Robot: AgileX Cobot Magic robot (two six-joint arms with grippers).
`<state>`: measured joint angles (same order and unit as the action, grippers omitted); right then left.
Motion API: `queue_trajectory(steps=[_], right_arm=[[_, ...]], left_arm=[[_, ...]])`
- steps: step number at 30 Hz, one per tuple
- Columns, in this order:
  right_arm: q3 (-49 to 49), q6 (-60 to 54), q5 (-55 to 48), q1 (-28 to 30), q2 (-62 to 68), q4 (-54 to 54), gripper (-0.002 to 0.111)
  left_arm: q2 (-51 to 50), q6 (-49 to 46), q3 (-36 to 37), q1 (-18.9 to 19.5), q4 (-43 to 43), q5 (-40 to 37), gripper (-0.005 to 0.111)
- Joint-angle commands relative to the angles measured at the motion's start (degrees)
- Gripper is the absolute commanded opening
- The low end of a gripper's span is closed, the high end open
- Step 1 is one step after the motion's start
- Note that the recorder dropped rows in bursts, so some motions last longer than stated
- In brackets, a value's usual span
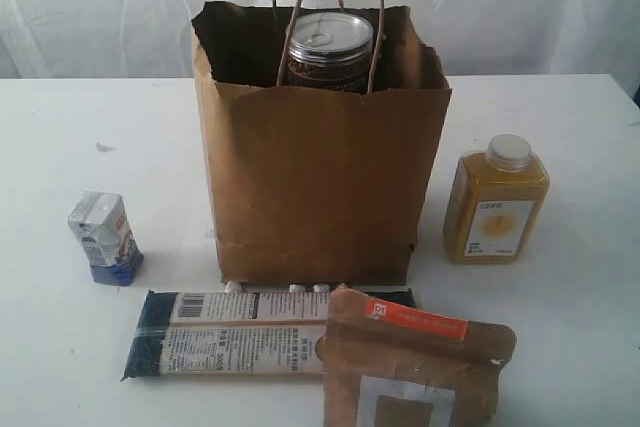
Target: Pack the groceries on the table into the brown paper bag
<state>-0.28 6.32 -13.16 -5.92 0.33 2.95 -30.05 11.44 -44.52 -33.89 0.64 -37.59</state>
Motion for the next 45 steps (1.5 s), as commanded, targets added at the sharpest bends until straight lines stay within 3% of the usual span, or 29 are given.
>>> queue_trajectory(steps=[1, 17, 24, 30, 39, 45], right_arm=[[0.3, -0.1, 0.5, 0.3, -0.3, 0.0, 0.000], [0.3, -0.1, 0.5, 0.3, -0.3, 0.0, 0.000], [0.3, -0.1, 0.5, 0.3, -0.3, 0.2, 0.000], [0.3, -0.1, 0.5, 0.3, -0.3, 0.2, 0.000], [0.3, -0.1, 0.5, 0.3, -0.3, 0.2, 0.000], [0.3, -0.1, 0.5, 0.3, -0.3, 0.2, 0.000]], left_arm=[[0.6, 0.4, 0.2, 0.1, 0.6, -1.0, 0.000], [0.6, 0.2, 0.9, 0.1, -7.7, 1.7, 0.000], [4.7, 0.2, 8.8, 0.1, -13.2, 11.5, 0.000], [12.3, 0.4, 21.0, 0.3, -8.2, 18.0, 0.000], [21.0, 0.0, 37.3, 6.8, -2.0, 29.3, 0.000], [25.2, -5.8, 42.9, 14.4, 5.6, 29.0, 0.000]])
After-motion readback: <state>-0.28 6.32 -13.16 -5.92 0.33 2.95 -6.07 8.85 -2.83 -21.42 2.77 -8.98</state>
